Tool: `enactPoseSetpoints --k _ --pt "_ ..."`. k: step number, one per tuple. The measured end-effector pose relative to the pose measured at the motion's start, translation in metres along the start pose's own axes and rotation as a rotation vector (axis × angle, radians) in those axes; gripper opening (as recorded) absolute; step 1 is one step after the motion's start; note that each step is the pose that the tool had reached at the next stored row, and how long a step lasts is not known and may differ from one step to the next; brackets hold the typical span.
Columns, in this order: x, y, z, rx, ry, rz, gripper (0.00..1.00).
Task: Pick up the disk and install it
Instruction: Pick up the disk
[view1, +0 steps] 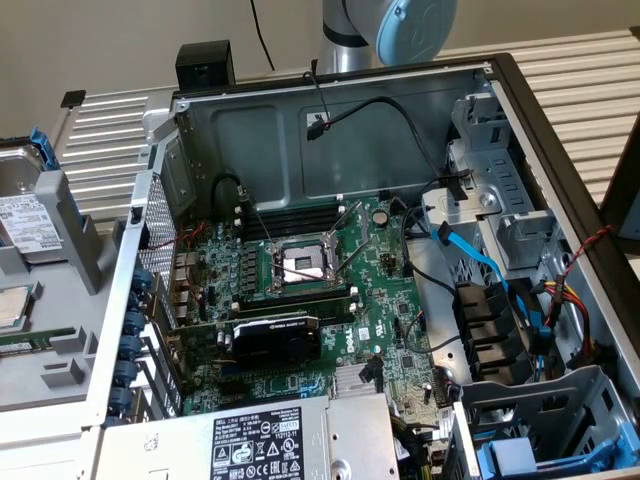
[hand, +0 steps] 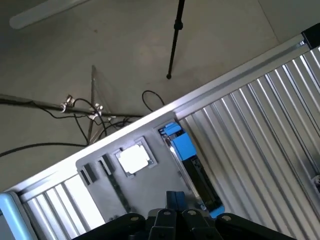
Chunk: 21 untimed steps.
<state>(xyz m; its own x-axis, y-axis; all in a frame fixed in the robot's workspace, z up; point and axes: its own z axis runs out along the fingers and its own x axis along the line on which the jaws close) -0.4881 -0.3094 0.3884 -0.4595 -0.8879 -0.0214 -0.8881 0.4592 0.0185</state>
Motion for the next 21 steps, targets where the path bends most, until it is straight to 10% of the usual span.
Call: enactPoseSetpoints --k 9,21 --pt "-0.0058 0.0000 0.0001 -0.0028 0.0023 -0.062 0.11" --pt "-0.0059 0.0000 0.0010 -0.0072 0.0064 -0.278 0.11"
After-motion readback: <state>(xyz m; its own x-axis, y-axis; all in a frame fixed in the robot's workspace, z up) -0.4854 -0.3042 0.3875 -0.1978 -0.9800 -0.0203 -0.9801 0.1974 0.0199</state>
